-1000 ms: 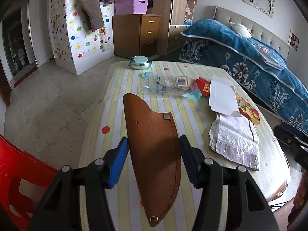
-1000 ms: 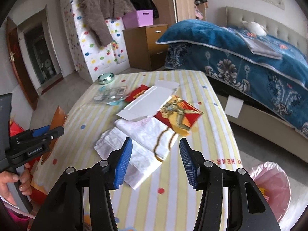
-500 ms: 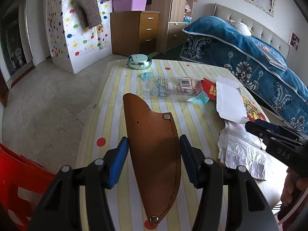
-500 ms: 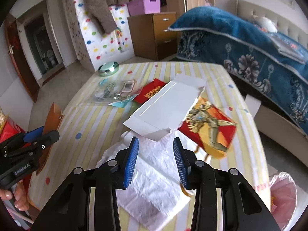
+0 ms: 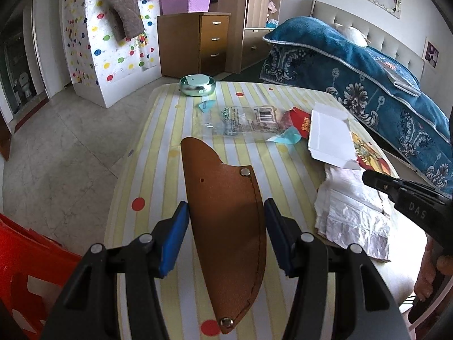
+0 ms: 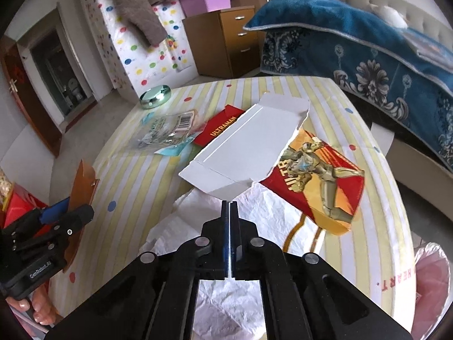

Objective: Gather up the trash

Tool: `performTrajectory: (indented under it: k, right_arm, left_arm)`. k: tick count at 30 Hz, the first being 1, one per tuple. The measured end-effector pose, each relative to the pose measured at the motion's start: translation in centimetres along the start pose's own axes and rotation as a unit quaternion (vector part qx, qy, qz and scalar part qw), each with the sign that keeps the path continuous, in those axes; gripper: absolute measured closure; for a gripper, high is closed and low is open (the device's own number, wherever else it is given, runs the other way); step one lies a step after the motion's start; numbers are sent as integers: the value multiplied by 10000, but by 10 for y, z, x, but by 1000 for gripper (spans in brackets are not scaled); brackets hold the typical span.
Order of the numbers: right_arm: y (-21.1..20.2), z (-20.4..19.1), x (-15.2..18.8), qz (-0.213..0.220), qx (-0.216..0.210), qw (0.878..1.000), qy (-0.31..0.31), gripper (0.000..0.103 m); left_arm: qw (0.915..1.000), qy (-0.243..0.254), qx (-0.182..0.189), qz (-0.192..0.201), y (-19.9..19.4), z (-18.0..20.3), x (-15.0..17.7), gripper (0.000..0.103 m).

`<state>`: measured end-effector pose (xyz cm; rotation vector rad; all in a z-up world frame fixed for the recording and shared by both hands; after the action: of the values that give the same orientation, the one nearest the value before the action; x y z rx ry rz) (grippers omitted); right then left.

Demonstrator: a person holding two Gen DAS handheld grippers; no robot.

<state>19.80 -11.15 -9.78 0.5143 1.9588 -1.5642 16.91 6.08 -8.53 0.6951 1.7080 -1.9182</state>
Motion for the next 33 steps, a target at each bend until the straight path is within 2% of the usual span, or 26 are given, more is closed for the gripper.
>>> performTrajectory:
  k: [4, 9, 11, 12, 13, 15, 21, 26, 33]
  right_arm:
    - [-14, 6, 3, 83, 73, 9999, -17, 103]
    - [-28, 11, 7, 142, 190, 9997, -79, 95]
    - [-28, 10, 10, 89, 190, 9997, -134, 82]
    - [-28, 10, 12, 69, 183, 9997, -168, 69]
    - [-28, 11, 13, 49, 185, 9996, -187, 62]
    - [-23, 13, 18, -43, 182, 9996, -227, 58]
    - [-9, 16, 23, -38, -57, 9995, -316, 57]
    - [-1, 26, 20, 9, 71, 9995, -304, 57]
    - [-10, 24, 30, -261, -146, 9988, -395, 57]
  left_arm:
    - [9999, 75, -20, 74, -11, 8, 3, 50]
    - [9998, 111, -74, 169, -21, 12, 3, 50]
    - [9998, 106, -77, 175, -22, 12, 5, 50]
    - [9998, 99, -72, 160, -23, 12, 6, 50]
    - [9998, 99, -76, 151, -23, 12, 7, 50]
    - [9998, 109, -102, 133, -22, 11, 9, 50]
    - [9998, 130, -151, 86, -20, 10, 11, 50]
    - [9997, 171, -175, 71, -19, 11, 11, 50]
    - [9996, 213, -169, 78, -22, 19, 11, 50]
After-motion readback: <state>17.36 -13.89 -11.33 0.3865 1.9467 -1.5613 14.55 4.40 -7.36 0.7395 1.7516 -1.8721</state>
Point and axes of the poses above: each gripper's, at about its wrist camera, not at the fingertips, and y roughly the way its jaws point, z to its right, x to its underside, the point moved 9 cm from there along y, roughly the way its jaws point, and after that the axes turned 4 degrees about -y, right-handed, at the moved point
